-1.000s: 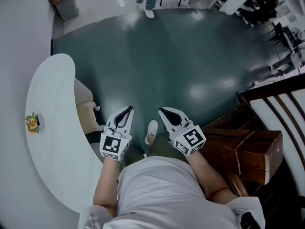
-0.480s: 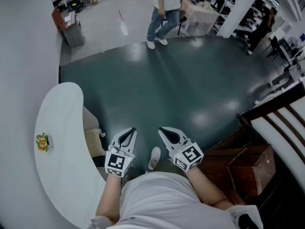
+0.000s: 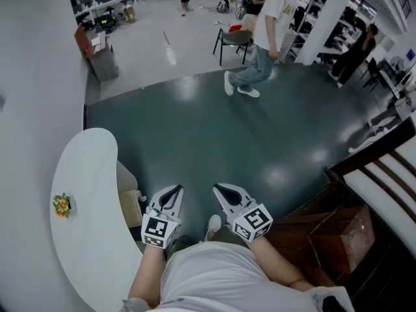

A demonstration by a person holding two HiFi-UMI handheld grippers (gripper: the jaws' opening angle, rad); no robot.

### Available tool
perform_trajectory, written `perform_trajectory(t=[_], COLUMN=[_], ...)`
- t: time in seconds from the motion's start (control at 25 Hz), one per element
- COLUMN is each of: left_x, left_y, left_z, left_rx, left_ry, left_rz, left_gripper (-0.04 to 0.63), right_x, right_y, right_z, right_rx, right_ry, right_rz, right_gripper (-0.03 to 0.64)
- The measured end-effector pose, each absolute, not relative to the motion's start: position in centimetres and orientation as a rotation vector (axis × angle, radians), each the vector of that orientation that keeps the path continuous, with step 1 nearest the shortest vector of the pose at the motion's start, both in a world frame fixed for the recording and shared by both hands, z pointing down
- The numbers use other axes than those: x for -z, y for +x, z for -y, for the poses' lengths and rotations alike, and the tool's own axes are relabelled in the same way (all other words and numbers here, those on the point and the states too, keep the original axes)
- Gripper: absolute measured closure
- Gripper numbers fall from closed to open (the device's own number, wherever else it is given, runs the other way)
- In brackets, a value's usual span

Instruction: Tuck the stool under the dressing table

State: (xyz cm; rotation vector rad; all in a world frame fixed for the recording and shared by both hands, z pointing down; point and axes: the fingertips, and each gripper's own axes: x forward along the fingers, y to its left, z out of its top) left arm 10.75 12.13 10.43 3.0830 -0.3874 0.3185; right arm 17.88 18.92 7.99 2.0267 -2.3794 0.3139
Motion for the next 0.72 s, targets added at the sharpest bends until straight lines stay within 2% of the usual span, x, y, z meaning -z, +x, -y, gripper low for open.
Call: perform_trajectory(t=[0.72], left_x=[-10.7], left_y=[9.0], left_z=[-13.6], left_rx=[-0.309], left_ry=[3.030], left_rz=[0.452], left_gripper=[0.592], right_x=[-8.3], right_y=[17.6], right_z=[-21.0], right_rx=[-0.344], right_ry=[2.021], right_rz=[2.361], right_gripper=[0.610])
